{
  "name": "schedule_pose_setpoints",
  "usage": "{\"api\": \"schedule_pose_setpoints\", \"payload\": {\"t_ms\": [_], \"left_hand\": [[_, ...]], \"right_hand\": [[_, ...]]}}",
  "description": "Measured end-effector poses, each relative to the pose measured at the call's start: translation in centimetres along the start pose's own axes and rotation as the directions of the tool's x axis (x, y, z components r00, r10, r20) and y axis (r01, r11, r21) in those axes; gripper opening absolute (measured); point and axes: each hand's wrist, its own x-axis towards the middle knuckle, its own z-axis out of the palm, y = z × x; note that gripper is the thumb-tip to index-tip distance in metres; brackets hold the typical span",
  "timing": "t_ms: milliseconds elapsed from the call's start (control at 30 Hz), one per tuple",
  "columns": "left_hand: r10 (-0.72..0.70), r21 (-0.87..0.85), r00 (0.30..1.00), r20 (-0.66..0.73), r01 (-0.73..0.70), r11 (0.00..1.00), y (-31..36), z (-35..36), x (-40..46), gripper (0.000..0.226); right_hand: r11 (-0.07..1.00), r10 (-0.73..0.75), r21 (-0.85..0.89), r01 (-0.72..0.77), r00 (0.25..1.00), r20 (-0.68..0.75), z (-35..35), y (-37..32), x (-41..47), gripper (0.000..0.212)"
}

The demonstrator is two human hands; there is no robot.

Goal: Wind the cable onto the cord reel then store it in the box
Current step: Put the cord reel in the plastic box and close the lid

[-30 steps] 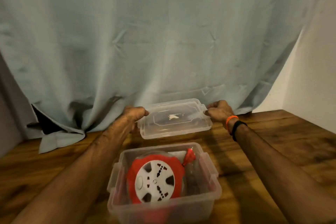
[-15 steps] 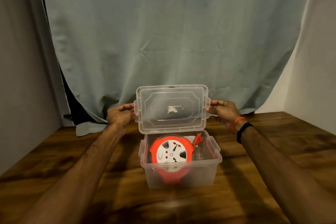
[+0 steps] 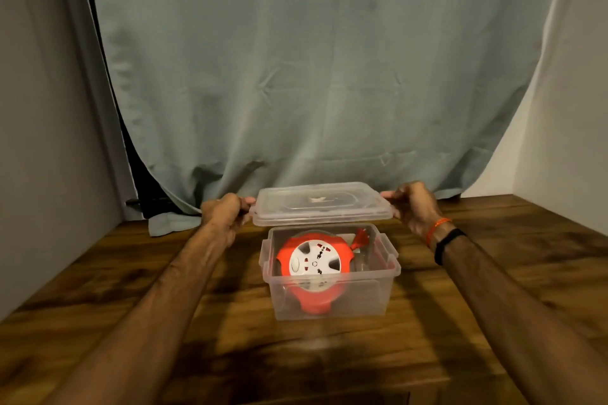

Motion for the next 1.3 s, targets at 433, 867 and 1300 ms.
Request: {"api": "schedule_pose_setpoints", "payload": {"t_ms": [433, 867, 1300], "left_hand": [[0.071, 0.486, 0.995, 0.075, -0.098, 0.869, -3.8, -0.1, -2.2, 0.020], [0.080, 0.573, 0.997, -0.003, -0.064, 0.817, -5.3, -0.4, -2.7, 0.021], [0.086, 0.632, 0.996, 0.005, -0.070, 0.772, -6.8, 0.9, -1.9, 0.036]], "right_hand": [[0.523, -0.244, -0.848, 0.086, 0.968, -0.053, 0.0, 3.1, -2.3, 0.008], [0.537, -0.196, -0.843, 0.030, 0.976, -0.091, -0.7, 3.9, -2.7, 0.015], [0.605, -0.072, -0.792, 0.083, 0.996, 0.050, -0.5, 5.2, -1.7, 0.036]]}}
